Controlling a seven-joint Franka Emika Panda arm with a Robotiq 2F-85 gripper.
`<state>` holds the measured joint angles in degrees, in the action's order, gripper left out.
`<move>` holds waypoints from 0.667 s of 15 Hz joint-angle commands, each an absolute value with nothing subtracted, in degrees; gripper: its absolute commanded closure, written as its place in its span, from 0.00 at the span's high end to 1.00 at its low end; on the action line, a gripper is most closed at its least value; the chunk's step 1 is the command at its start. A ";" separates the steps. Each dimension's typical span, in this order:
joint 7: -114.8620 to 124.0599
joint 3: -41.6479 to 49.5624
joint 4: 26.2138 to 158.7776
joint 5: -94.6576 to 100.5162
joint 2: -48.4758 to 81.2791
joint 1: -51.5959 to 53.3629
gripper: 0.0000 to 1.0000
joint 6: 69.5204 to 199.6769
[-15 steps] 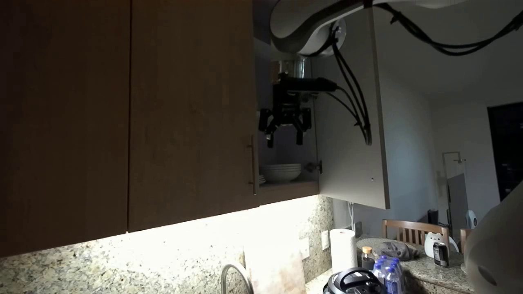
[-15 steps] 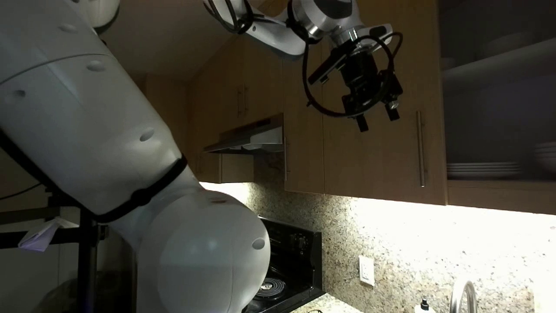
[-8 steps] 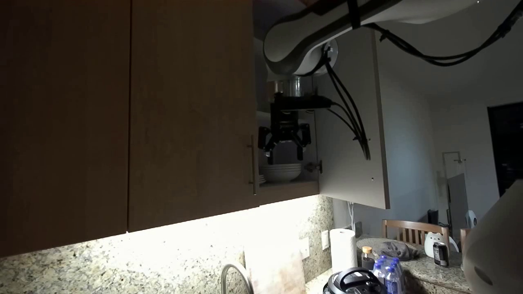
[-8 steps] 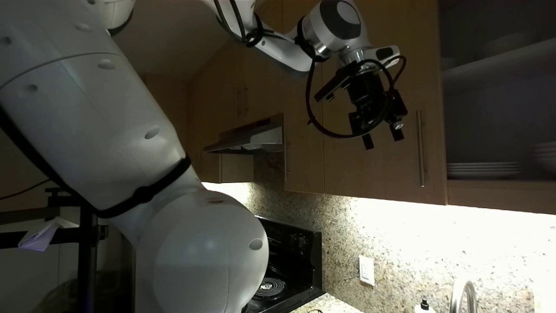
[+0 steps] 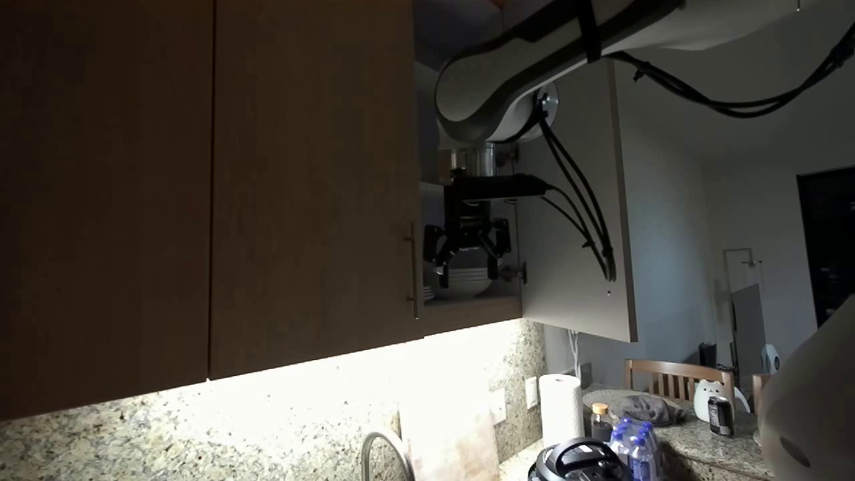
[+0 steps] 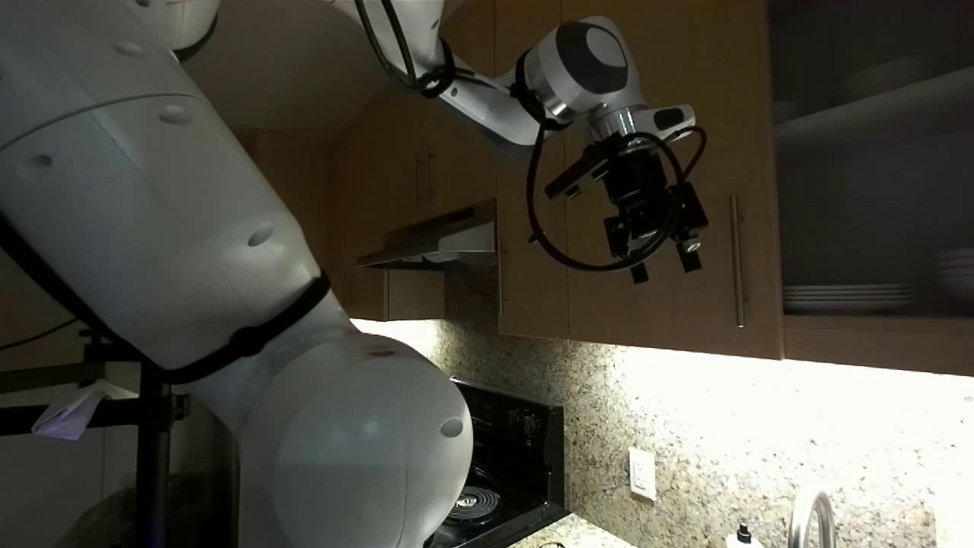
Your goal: Open the top right cabinet door
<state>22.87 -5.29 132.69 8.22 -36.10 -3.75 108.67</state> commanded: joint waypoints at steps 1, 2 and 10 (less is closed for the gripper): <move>21.44 -4.91 136.04 6.80 -38.49 -3.18 1.00 111.32; 21.52 -5.00 136.35 6.95 -38.66 -3.19 1.00 111.75; 21.85 -5.66 135.78 7.49 -37.96 -3.52 1.00 112.77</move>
<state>22.28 -5.06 135.90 7.99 -37.96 -2.71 112.82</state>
